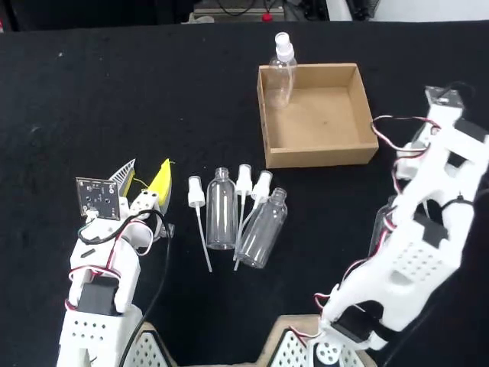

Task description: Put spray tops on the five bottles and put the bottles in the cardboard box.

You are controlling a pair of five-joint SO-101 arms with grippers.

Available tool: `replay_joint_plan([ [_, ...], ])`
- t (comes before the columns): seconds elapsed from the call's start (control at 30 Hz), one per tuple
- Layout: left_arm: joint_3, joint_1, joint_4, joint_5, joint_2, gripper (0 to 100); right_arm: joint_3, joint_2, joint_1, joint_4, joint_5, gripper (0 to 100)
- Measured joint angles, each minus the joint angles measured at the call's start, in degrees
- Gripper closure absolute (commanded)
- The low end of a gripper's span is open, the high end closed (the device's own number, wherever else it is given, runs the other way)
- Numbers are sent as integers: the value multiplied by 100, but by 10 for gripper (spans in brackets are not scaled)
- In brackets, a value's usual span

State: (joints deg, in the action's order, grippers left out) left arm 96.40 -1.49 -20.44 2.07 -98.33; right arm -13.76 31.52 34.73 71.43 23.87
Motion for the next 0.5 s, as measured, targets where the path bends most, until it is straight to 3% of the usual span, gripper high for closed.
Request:
replay_joint_plan([
  [0.2, 0, 0, 0, 0, 0, 798, -554, 580, 229, 0, 396, 781],
  [0.4, 0, 0, 0, 0, 0, 798, -563, 756, 237, 0, 589, 942],
  [0.5, 0, 0, 0, 0, 0, 798, -589, 756, 237, 0, 589, 976],
])
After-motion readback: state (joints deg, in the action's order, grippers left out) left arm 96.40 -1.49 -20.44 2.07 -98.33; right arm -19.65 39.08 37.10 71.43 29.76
